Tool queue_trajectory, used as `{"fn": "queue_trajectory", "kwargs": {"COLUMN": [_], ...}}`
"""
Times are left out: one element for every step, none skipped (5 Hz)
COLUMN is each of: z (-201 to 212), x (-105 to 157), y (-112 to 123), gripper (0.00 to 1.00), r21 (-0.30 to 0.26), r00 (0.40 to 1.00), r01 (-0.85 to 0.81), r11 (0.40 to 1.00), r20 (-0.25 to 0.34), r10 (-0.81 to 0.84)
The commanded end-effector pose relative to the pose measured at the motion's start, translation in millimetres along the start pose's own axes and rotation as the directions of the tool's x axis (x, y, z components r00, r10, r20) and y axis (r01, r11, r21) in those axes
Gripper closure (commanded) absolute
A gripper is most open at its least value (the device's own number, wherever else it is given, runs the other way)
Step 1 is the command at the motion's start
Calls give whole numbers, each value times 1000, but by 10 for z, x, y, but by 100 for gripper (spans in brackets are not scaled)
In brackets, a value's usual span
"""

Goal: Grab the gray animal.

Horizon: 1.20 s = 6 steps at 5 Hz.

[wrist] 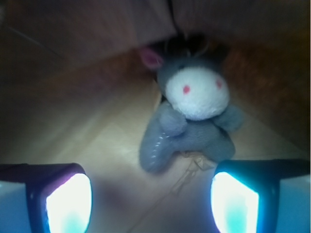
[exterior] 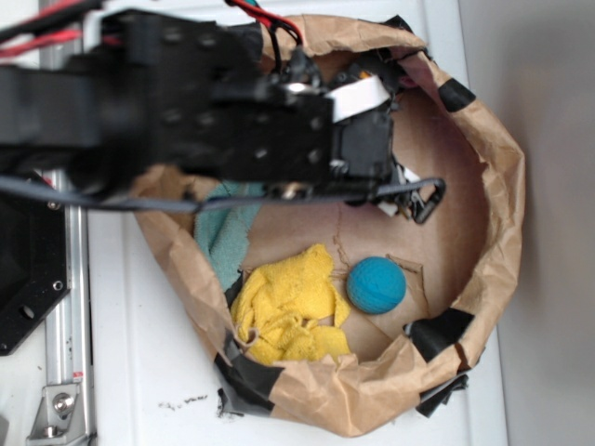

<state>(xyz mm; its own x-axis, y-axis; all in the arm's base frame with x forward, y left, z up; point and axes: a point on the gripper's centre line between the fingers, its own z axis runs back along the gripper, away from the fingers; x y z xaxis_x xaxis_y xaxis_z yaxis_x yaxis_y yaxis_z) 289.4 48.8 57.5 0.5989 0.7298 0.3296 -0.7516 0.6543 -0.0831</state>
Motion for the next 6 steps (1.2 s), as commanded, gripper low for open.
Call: {"fn": "queue_trajectory", "kwargs": {"z": [-133,-141,-200,-182,199,583], "x": [408,399,389,286,46,-137], "y": [209,318,278,130,-77,-126], "gripper": [0,0,100,100,100,100], "r21": [98,122,118,84,-39,-147], "r00": [991,992,997,998,977,952], "r01": [-114,-108,-61,62,214,297], "r11": [989,987,991,994,976,943], "r20": [75,76,60,10,-12,-35], "r10": [106,99,54,-63,-214,-305]}}
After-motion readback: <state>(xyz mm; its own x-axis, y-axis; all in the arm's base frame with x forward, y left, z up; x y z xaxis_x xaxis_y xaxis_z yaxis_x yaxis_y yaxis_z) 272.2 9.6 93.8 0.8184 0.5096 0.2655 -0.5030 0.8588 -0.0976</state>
